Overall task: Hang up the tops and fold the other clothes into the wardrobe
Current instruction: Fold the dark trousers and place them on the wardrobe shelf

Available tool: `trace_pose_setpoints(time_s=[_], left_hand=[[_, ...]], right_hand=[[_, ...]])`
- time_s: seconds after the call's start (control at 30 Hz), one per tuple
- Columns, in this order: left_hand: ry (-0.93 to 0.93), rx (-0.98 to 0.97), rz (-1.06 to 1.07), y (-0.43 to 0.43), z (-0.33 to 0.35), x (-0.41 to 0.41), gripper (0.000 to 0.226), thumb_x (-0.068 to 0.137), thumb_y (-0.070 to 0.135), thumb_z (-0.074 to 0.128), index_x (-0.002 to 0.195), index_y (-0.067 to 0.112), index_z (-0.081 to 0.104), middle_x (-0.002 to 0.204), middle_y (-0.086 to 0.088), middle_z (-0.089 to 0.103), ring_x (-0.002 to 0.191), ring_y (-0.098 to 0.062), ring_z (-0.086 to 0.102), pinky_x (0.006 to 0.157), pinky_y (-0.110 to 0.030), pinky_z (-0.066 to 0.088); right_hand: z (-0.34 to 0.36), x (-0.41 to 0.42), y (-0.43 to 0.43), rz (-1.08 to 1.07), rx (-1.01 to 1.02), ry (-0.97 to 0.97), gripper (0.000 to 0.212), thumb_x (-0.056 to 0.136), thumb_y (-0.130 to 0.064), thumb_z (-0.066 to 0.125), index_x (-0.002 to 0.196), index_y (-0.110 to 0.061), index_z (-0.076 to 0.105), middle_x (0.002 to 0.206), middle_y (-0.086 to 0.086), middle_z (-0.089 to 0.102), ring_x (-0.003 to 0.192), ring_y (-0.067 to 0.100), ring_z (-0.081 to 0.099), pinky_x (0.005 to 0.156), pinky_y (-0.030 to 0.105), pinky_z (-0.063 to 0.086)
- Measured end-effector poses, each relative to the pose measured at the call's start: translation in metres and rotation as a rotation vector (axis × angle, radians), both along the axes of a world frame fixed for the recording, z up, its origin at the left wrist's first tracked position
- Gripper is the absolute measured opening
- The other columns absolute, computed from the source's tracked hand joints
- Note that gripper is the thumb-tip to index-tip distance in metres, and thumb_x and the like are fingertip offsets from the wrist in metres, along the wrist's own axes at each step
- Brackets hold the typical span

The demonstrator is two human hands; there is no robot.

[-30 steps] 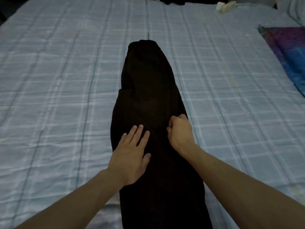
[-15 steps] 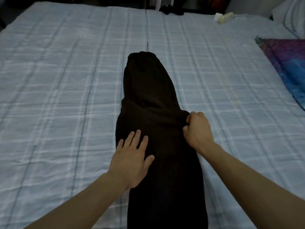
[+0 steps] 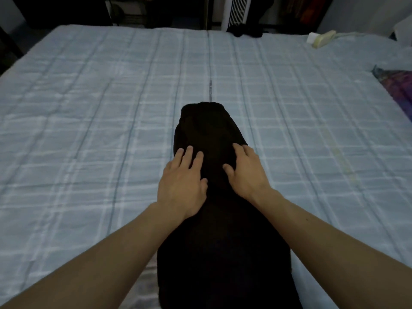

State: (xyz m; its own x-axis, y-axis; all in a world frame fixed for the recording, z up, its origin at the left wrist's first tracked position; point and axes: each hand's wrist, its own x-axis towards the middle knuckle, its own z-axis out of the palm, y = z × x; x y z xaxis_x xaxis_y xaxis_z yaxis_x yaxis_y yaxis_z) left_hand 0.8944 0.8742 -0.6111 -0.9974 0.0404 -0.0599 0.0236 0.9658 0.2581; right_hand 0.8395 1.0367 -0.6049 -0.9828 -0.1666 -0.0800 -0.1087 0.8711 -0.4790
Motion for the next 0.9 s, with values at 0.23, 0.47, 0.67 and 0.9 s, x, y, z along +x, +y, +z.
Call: trace_pose_setpoints(time_s=[0.23, 0.47, 0.67, 0.9], left_hand=[[-0.073, 0.021, -0.053, -0.01, -0.03, -0.034, 0.074, 0.1, 0.052, 0.038, 0.159, 0.028, 0.002, 0.167, -0.001, -0.006, 0.154, -0.023, -0.003, 0.125, -0.045, 0.013], [0.04, -0.011, -0.042, -0.011, -0.034, -0.052, 0.072, 0.096, 0.063, 0.028, 0.158, 0.036, 0.002, 0.167, -0.002, -0.01, 0.153, -0.027, -0.007, 0.123, -0.052, 0.011], [-0.029, 0.32, 0.233, -0.019, -0.037, -0.068, 0.053, 0.103, 0.054, 0.026, 0.154, 0.048, 0.016, 0.167, -0.005, -0.005, 0.152, -0.034, 0.009, 0.121, -0.05, 0.02], [-0.243, 1.04, 0.413, -0.033, -0.023, -0.104, 0.107, 0.086, 0.006, 0.065, 0.155, 0.042, -0.008, 0.13, 0.011, 0.043, 0.11, -0.015, 0.054, 0.088, -0.034, 0.051]], right_hand=[[-0.015, -0.078, -0.006, -0.166, -0.052, -0.081, 0.04, 0.095, -0.029, 0.063, 0.121, -0.002, 0.053, 0.118, 0.017, 0.058, 0.105, 0.031, 0.059, 0.086, 0.038, 0.05], [0.001, -0.108, 0.015, -0.203, -0.212, 0.281, 0.02, 0.092, -0.014, 0.059, 0.11, -0.004, 0.058, 0.107, 0.013, 0.06, 0.099, 0.028, 0.058, 0.076, 0.026, 0.035], [-0.027, -0.099, 0.016, -0.103, -0.118, -0.15, 0.043, 0.103, -0.038, 0.046, 0.136, -0.011, 0.047, 0.13, 0.014, 0.06, 0.118, 0.034, 0.056, 0.087, 0.03, 0.038], [-0.028, -0.099, 0.021, -0.114, -0.366, -0.37, 0.052, 0.09, -0.025, 0.065, 0.137, -0.022, 0.045, 0.121, 0.003, 0.062, 0.102, 0.019, 0.064, 0.093, 0.038, 0.055]])
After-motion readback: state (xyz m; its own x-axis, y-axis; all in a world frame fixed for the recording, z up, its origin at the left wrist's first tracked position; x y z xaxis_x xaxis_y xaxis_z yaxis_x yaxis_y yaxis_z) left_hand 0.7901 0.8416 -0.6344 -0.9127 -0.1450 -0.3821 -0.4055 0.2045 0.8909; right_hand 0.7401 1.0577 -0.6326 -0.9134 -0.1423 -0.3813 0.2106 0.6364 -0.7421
